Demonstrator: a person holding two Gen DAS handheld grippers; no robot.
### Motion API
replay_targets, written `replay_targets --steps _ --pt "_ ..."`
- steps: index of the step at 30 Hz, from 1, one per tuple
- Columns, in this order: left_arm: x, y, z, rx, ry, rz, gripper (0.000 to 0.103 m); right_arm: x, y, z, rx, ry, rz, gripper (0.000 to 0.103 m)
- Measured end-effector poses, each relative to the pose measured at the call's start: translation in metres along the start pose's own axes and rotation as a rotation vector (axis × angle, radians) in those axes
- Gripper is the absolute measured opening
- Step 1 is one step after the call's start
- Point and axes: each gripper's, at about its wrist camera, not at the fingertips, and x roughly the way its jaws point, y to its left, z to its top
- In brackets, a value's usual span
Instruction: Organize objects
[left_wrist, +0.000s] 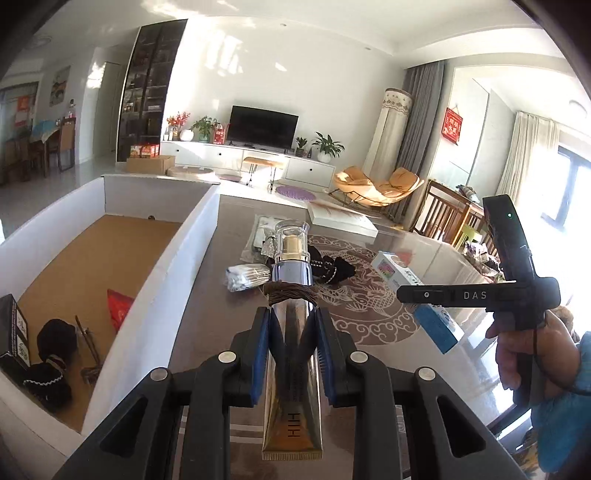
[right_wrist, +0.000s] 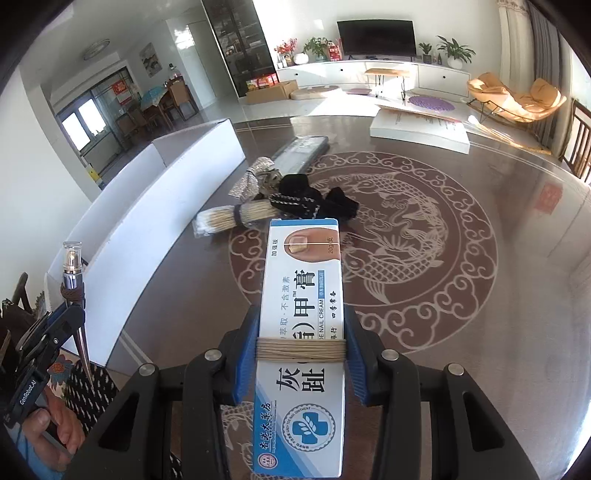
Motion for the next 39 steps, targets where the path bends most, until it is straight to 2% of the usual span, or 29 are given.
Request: replay_targets --steps 4,9,13,16,17,18,19,20,21,24,26,28,30,31,32,35,39 --pt "-0.021 0.046 0.027 -0.042 -0.012 0.071 0.024 0.016 0.073 0.031 -0.015 -0.028 0.185 0.043" --pt "-0.022 0.129 0.044 -0.101 0.042 0.24 0.024 0.051 0.175 0.059 -0.048 -0.013 0.39 0.043" --pt "-0.014 0.186 0.04 -0.147 0.111 0.356 0.024 0.089 0.243 0.065 -0.118 0.02 0.425 0.043" --pt "0.003 0.212 0.033 -0.168 0.198 0.427 0.026 0.124 0.275 0.059 -0.176 0.05 0.388 0.046" --pt "0.005 0.217 0.029 -0.176 0.21 0.441 0.037 0.134 0.28 0.055 -0.189 0.068 0.373 0.049" --pt "0.005 0.219 0.026 -0.183 0.21 0.45 0.06 0.141 0.28 0.051 -0.189 0.077 0.368 0.064" --pt "0.002 0.22 0.022 -0.189 0.195 0.457 0.071 0.141 0.276 0.046 -0.186 0.062 0.363 0.078" --pt "-0.003 0.217 0.019 -0.193 0.165 0.464 0.087 0.138 0.27 0.041 -0.189 0.03 0.35 0.083" --pt "-0.01 0.212 0.016 -0.195 0.131 0.464 0.091 0.133 0.26 0.037 -0.2 -0.007 0.328 0.089" --pt "-0.021 0.186 0.011 -0.187 0.082 0.417 0.091 0.113 0.224 0.021 -0.237 -0.102 0.249 0.093" --pt "-0.026 0.155 0.011 -0.161 0.06 0.359 0.091 0.101 0.193 0.007 -0.259 -0.149 0.152 0.102" --pt "-0.023 0.119 0.012 -0.124 0.038 0.283 0.091 0.093 0.155 -0.01 -0.28 -0.171 0.041 0.103" --pt "-0.021 0.075 0.011 -0.08 0.028 0.184 0.094 0.09 0.111 -0.026 -0.288 -0.152 -0.085 0.103" --pt "-0.017 0.056 0.008 -0.057 0.031 0.132 0.096 0.09 0.089 -0.034 -0.283 -0.129 -0.142 0.103" --pt "-0.01 0.035 0.004 -0.035 0.045 0.085 0.103 0.089 0.067 -0.04 -0.271 -0.102 -0.19 0.103" --pt "0.019 -0.018 -0.013 0.03 0.117 -0.009 0.103 0.08 0.002 -0.058 -0.206 -0.035 -0.297 0.103" --pt "0.076 -0.063 -0.044 0.14 0.257 0.009 0.103 0.073 -0.048 -0.074 -0.107 0.018 -0.342 0.103"
